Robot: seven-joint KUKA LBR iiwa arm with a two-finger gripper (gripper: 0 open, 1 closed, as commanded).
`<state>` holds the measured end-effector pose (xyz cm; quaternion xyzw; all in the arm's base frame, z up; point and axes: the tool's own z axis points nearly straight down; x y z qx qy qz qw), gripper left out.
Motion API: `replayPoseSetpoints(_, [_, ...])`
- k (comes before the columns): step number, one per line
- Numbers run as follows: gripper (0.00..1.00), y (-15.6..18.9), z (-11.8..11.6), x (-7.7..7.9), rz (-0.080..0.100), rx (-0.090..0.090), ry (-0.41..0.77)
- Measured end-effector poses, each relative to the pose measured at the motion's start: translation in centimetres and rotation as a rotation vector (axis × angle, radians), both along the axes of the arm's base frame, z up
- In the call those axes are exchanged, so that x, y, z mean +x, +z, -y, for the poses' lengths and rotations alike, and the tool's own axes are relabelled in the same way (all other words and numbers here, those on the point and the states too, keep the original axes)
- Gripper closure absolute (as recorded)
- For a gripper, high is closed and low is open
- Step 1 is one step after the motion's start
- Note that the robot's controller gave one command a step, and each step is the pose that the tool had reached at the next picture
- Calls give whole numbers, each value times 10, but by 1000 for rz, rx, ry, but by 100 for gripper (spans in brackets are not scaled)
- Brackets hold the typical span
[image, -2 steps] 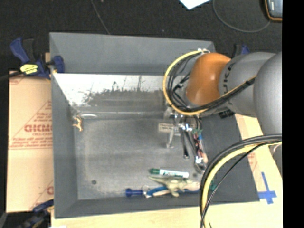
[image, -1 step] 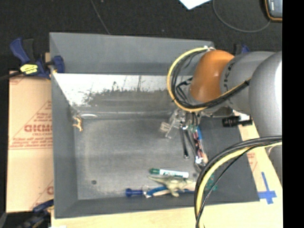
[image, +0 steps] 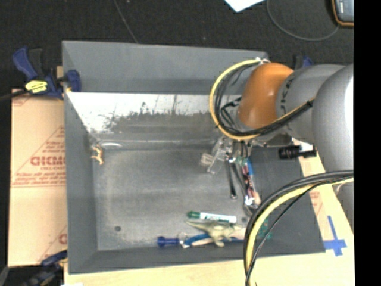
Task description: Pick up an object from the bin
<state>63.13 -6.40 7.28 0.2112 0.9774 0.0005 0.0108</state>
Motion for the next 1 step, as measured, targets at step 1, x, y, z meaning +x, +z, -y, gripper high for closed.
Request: replayPoseSetpoints(1, [100,13,1,-1,-1,-1,1])
